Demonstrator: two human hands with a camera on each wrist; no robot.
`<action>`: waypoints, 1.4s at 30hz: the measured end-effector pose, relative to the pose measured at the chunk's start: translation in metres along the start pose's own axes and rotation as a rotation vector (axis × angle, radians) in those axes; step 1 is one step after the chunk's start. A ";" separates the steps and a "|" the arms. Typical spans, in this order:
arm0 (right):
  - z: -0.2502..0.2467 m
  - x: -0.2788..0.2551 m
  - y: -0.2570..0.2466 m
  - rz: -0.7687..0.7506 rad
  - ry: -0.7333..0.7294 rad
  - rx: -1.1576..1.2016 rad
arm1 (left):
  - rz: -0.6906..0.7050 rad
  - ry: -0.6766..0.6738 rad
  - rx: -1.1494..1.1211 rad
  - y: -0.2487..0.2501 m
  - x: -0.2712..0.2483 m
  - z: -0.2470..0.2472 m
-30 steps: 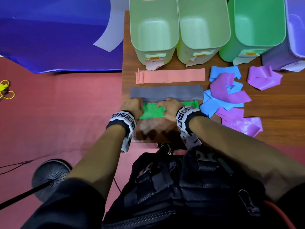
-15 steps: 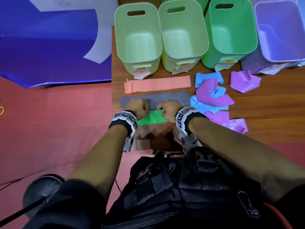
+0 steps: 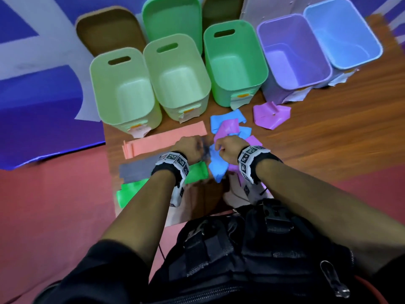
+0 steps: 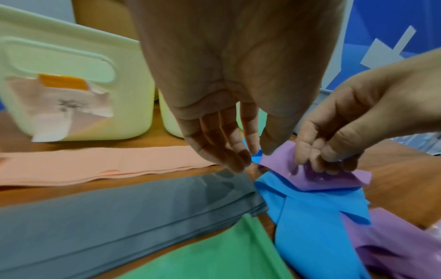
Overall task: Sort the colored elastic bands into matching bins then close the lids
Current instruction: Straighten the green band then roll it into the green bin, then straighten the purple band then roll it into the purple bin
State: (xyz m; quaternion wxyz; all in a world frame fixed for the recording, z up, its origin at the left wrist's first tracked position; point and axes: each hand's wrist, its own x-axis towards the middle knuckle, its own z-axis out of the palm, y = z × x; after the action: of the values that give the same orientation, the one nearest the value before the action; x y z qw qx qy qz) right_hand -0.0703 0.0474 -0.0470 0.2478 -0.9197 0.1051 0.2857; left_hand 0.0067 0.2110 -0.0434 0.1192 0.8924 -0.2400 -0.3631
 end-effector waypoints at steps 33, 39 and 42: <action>-0.097 0.035 0.148 0.328 0.054 -0.025 | -0.015 0.039 0.102 0.115 0.117 0.000; -0.098 0.037 0.146 0.273 0.098 0.010 | -0.008 0.024 0.072 0.111 0.112 -0.001; -0.096 0.033 0.141 0.221 0.135 -0.019 | -0.012 0.025 0.065 0.112 0.109 -0.001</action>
State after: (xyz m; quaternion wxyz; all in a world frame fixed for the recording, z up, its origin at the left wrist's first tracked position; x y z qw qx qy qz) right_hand -0.0448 -0.1246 -0.0534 0.1983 -0.9220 0.2195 0.2497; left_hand 0.0370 0.0591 -0.0638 0.0912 0.9016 -0.2449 -0.3447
